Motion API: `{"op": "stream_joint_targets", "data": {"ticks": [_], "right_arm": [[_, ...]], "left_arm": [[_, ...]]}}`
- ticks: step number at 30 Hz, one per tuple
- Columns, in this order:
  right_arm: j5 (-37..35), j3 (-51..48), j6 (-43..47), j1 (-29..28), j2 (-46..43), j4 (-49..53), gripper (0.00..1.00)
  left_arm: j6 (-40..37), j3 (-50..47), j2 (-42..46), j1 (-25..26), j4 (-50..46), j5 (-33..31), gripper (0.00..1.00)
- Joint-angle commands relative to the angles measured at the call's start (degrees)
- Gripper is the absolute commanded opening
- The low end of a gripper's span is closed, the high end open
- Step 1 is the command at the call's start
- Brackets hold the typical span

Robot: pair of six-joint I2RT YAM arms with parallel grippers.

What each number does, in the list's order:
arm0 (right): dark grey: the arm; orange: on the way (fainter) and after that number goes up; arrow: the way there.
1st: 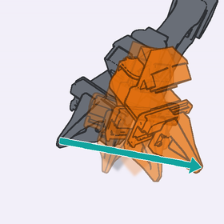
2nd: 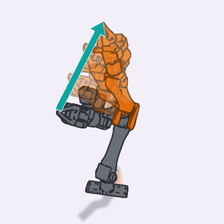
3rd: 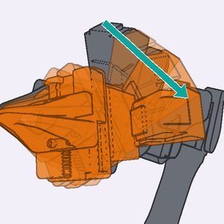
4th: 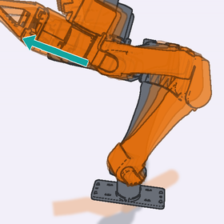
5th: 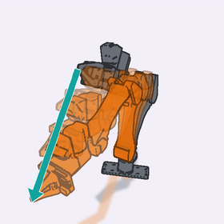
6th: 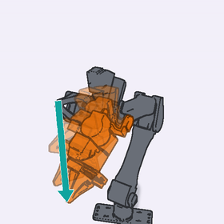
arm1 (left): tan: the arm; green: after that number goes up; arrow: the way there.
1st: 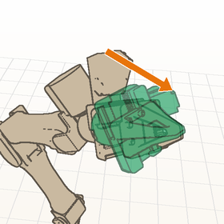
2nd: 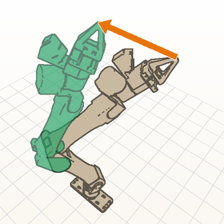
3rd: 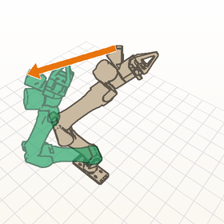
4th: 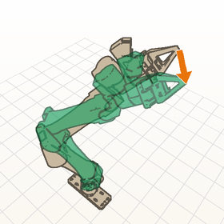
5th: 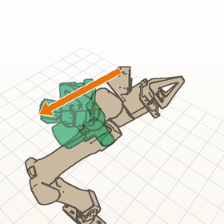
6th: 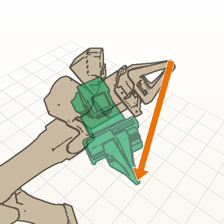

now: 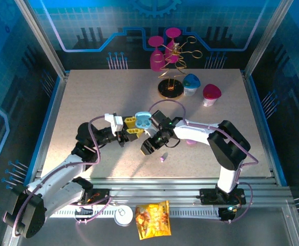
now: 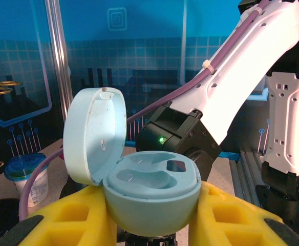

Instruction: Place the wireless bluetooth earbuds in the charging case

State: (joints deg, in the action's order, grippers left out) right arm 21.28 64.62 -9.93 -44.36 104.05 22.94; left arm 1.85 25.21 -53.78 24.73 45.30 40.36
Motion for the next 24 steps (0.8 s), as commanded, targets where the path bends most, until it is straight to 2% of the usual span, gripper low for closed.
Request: {"op": "stream_joint_targets", "data": {"ticks": [1, 5, 13, 24], "right_arm": [[-1.5, 3.0, 3.6, -0.5, -0.9, 2.5, 0.61], [-0.3, 6.8, 6.4, 0.2, 2.4, 5.0, 0.61], [6.8, 14.0, 9.9, 0.7, 10.4, 8.8, 0.6], [5.8, 9.1, 8.5, 1.7, 9.8, 8.1, 0.58]], "left_arm": [[0.5, -0.5, 1.5, -0.4, 0.5, 1.5, 0.19], [-0.1, -0.2, 2.1, -0.4, -0.8, 1.5, 0.19], [-0.7, 0.0, 2.5, -0.4, -2.0, 1.3, 0.19], [-2.6, 0.4, 3.1, -0.4, -4.3, 0.8, 0.19]]}}
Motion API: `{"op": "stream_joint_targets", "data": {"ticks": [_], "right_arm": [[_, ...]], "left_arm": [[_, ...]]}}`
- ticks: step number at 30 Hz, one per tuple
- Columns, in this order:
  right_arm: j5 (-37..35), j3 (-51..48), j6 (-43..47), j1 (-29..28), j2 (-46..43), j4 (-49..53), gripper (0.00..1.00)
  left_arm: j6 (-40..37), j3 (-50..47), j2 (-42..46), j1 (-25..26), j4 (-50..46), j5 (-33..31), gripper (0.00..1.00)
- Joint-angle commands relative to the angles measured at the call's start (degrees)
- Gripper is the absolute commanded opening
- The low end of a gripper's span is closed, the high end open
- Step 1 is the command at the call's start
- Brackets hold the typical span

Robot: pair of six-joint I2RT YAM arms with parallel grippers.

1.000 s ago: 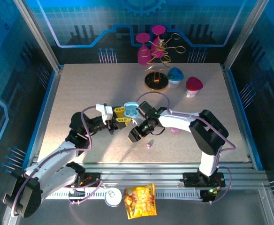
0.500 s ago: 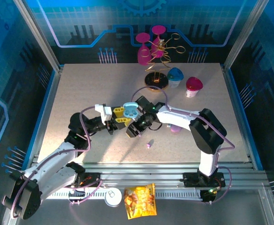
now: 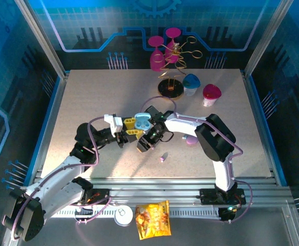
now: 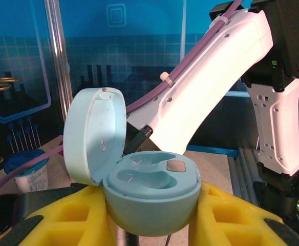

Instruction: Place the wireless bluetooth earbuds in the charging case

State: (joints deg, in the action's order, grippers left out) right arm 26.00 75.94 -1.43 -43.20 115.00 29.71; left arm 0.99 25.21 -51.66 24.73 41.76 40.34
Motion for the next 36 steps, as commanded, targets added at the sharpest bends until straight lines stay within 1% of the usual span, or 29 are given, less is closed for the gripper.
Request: {"op": "stream_joint_targets", "data": {"ticks": [1, 8, 13, 17, 23, 29, 32, 36], "right_arm": [[0.9, -3.1, -0.3, 0.7, -1.9, 1.0, 0.58], [0.0, -8.1, -2.2, 1.4, -7.3, -0.7, 0.58], [-0.4, -9.3, -3.8, 1.3, -10.3, -1.6, 0.56], [-3.2, -8.2, -3.6, 1.4, -11.1, -2.4, 0.58], [-1.8, -3.7, -2.2, 1.3, -6.0, -1.5, 0.58], [3.0, 0.9, -0.8, 0.4, -0.7, -0.4, 0.57], [4.5, 1.5, -0.7, 0.4, 1.0, -0.6, 0.57], [4.5, -0.9, -1.1, 1.0, 0.1, -1.8, 0.57]], "left_arm": [[-2.0, 0.6, 1.0, -0.4, -1.1, 0.8, 0.19], [-2.1, 0.9, 1.3, -0.4, -1.9, 1.0, 0.19], [-2.1, 0.8, 1.6, -0.4, -2.0, 0.9, 0.19], [-2.1, 0.9, 1.6, -0.4, -2.0, 0.9, 0.19], [-1.8, 0.7, 1.7, -0.4, -2.0, 1.0, 0.19], [-1.9, 0.2, 2.5, -0.5, -2.4, 0.7, 0.19], [-1.9, 0.0, 2.7, -0.4, -2.4, 0.6, 0.19], [-2.0, -0.1, 3.1, -0.4, -2.6, 0.5, 0.19]]}}
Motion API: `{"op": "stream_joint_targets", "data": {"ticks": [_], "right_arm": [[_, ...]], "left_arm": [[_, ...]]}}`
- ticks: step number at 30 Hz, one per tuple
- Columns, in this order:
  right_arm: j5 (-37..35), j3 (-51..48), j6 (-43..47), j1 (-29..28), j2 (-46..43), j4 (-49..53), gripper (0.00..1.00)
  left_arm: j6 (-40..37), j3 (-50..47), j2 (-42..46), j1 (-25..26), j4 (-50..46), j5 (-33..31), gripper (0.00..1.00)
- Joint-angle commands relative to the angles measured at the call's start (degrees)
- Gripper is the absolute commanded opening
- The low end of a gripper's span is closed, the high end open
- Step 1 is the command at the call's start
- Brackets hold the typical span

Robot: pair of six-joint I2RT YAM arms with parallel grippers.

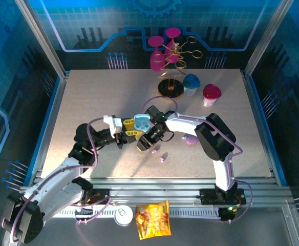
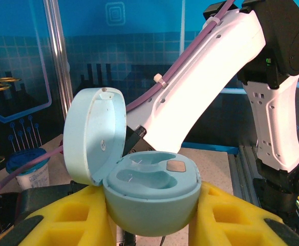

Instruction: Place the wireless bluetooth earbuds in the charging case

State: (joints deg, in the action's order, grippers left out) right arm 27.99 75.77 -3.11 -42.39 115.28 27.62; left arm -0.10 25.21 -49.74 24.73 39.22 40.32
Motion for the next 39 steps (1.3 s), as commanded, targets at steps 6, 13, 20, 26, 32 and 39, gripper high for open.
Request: {"op": "stream_joint_targets", "data": {"ticks": [6, 13, 20, 26, 32, 39], "right_arm": [[4.8, -6.5, -1.2, 1.2, -4.1, -2.5, 0.56], [6.4, -11.3, -4.5, 0.8, -7.8, -6.3, 0.53], [1.2, -10.4, -5.1, 0.8, -8.6, -6.5, 0.53], [-2.7, -6.1, -4.4, 0.8, -5.1, -4.5, 0.53], [-1.5, -3.8, -5.6, 0.7, -2.7, -4.2, 0.52], [0.4, -5.1, -7.2, 0.4, -2.0, -4.1, 0.5]], "left_arm": [[-0.9, -0.2, 1.1, -0.4, 0.1, 0.3, 0.19], [-0.6, 0.0, 0.3, -0.4, 0.9, 0.5, 0.19], [-0.1, 0.1, -0.3, -0.4, 1.6, 0.7, 0.19], [0.2, 0.0, 0.0, -0.5, 1.6, 0.8, 0.18], [-0.3, 0.1, 0.4, -0.4, 0.7, 0.7, 0.18], [-1.0, 0.1, -0.1, -0.4, 0.6, 0.6, 0.18]]}}
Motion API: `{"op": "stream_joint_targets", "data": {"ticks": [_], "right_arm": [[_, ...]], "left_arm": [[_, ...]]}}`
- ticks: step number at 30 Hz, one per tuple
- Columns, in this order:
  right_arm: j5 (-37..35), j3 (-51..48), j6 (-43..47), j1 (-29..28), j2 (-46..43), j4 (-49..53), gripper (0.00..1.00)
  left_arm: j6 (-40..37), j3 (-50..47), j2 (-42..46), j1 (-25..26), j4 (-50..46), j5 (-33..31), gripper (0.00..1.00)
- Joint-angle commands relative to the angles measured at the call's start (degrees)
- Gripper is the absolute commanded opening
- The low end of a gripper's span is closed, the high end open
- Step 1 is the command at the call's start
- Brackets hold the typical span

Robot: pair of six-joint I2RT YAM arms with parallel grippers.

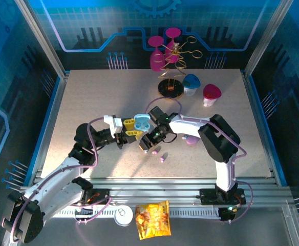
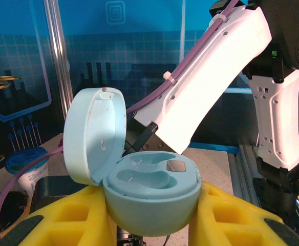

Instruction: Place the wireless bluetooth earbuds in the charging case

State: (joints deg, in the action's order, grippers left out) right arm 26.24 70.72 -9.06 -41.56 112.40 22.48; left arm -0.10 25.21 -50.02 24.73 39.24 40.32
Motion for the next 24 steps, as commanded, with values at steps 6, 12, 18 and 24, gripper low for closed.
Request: {"op": "stream_joint_targets", "data": {"ticks": [6, 12, 18, 24], "right_arm": [[2.9, -0.8, -1.6, -1.0, 1.3, 0.8, 0.5], [2.3, -0.8, -1.5, -1.2, 1.4, 1.1, 0.5], [3.4, -1.3, -2.0, -1.5, 1.1, 0.9, 0.49], [4.7, -2.9, -2.4, -1.6, 0.5, -0.4, 0.48]], "left_arm": [[-0.7, 0.1, -0.7, -0.3, 1.6, 0.9, 0.18], [-0.7, 0.1, -0.4, -0.4, 1.7, 0.9, 0.18], [-0.8, 0.0, -0.4, -0.4, 1.6, 0.9, 0.18], [-1.0, -0.2, -0.4, -0.4, 1.7, 0.8, 0.18]]}}
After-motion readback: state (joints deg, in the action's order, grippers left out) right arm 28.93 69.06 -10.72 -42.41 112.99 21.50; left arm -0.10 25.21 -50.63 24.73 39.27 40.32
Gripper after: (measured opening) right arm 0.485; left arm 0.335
